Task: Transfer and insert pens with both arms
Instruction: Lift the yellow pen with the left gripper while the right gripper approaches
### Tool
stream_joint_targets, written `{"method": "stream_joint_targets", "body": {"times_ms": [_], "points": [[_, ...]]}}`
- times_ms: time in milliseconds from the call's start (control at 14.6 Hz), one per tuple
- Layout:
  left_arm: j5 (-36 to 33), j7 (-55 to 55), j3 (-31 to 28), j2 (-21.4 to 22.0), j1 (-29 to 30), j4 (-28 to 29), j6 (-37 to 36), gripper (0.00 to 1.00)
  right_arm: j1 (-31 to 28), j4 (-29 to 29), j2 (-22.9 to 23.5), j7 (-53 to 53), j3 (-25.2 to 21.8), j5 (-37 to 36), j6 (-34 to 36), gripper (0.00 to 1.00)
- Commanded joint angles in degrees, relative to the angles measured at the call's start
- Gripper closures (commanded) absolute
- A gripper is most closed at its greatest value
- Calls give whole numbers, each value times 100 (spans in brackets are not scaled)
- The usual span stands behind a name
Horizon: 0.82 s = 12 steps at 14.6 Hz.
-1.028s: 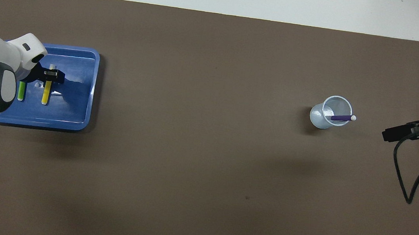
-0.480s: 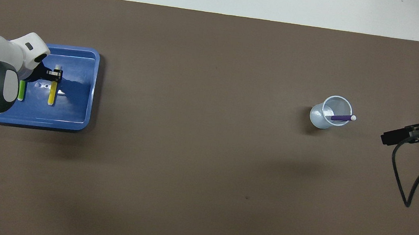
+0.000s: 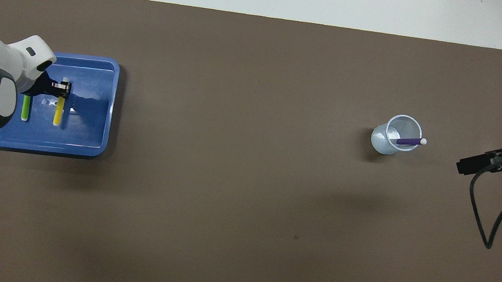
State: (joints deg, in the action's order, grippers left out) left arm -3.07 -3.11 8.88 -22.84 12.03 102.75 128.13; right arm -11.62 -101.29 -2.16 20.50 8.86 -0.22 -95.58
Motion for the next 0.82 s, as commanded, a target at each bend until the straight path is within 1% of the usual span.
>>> {"method": "stream_joint_targets", "body": {"times_ms": [0, 69, 137, 206, 343, 411, 617, 754], "points": [[8, 432, -62, -10, -183, -298, -393, 100, -86, -268, -223, 192, 28, 30, -136, 0], [52, 599, -54, -10, -201, -404, -524, 100, -95, -294, -223, 200, 20, 100, -101, 0], [131, 801, -53, -2, -279, -492, -630, 100, -138, -390, -232, 200, -7, 370, -101, 0], [219, 1029, -53, 24, -306, -536, -701, 100, -252, -409, -232, 192, -7, 617, -109, 0], [394, 1495, -36, 68, -376, -554, -728, 100, -288, -426, -232, 209, 2, 768, -92, 0], [456, 1706, -18, 112, -386, -571, -771, 100, -262, -452, -232, 157, 2, 977, -109, 0], [632, 2759, -18, 183, -631, -677, -824, 100, -183, -488, -250, -246, 28, 1873, -206, 0], [632, 3514, -10, 270, -885, -677, -903, 100, 18, -505, -241, -580, 46, 2401, -495, 0]]}}
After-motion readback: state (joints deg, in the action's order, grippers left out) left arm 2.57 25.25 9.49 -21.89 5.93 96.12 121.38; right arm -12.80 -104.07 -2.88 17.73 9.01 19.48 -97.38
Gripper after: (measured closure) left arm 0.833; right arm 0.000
